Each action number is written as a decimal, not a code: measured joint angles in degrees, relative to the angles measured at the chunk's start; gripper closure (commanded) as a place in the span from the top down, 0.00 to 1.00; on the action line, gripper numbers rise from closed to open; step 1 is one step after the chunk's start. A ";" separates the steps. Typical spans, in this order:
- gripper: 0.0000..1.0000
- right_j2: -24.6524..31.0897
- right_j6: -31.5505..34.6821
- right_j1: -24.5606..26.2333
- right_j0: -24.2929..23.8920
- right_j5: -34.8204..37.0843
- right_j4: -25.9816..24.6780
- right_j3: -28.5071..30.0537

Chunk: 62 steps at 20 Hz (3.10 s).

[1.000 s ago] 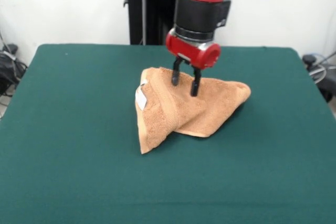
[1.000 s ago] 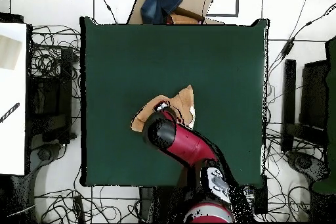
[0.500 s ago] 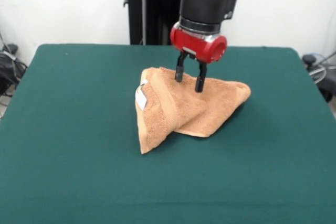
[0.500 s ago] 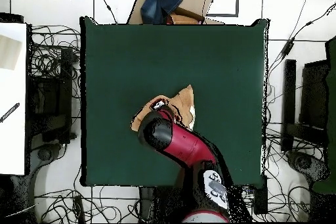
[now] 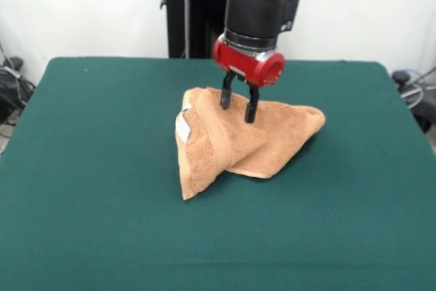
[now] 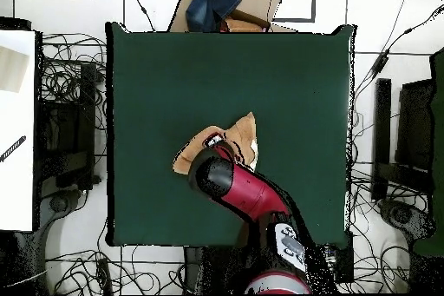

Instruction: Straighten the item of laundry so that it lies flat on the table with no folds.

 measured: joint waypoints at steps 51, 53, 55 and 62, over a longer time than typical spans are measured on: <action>1.00 -3.35 0.00 0.21 7.99 -1.81 6.65 0.45; 1.00 -3.30 0.00 0.66 8.16 -2.69 6.78 0.45; 1.00 -3.24 0.00 1.10 8.31 -3.64 6.98 0.45; 1.00 -3.24 0.00 1.79 8.88 -4.29 8.17 0.45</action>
